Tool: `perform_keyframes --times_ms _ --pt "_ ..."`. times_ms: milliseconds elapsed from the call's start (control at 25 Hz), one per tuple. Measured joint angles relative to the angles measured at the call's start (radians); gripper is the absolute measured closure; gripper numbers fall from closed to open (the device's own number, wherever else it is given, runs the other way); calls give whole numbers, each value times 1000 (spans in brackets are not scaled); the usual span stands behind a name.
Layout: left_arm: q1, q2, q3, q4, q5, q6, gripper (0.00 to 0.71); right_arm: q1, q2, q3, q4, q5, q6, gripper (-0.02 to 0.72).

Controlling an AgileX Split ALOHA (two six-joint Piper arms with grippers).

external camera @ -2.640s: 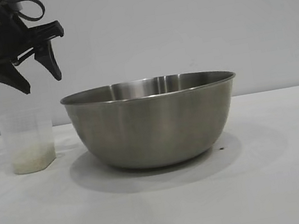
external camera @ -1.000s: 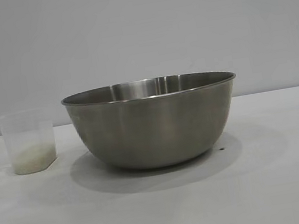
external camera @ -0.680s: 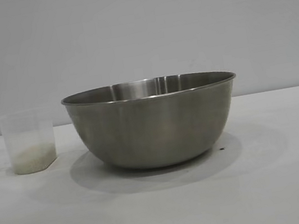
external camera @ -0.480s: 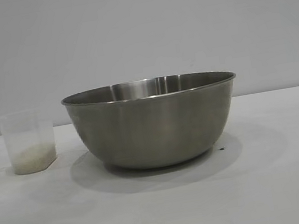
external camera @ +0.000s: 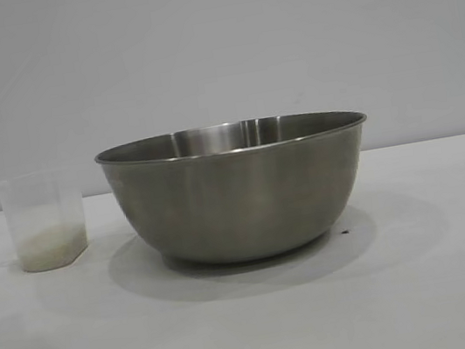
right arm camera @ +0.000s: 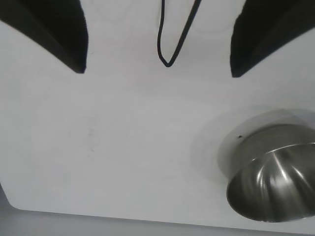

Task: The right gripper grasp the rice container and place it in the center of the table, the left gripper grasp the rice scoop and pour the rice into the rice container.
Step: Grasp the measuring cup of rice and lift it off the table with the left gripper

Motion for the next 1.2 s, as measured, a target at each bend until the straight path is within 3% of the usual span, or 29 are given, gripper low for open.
perform_keyframes --times_ms 240,440,600,760,920,1160,1200 --pt "0 80 28 13 -162 0 252 0 0 0 0 0 0 160" --pt "0 310 28 24 -346 0 252 0 0 0 0 0 0 160" --pt "0 504 -16 26 -359 -2 252 0 0 0 0 0 0 160" --pt "0 546 -54 45 -361 -2 414 0 0 0 0 0 0 160" --pt "0 546 -72 51 -365 -2 620 0 0 0 0 -2 0 160" --pt "0 553 -107 62 -370 81 620 0 0 0 0 -2 0 160" --pt "0 553 -113 65 -370 89 576 0 0 0 0 -2 0 160"
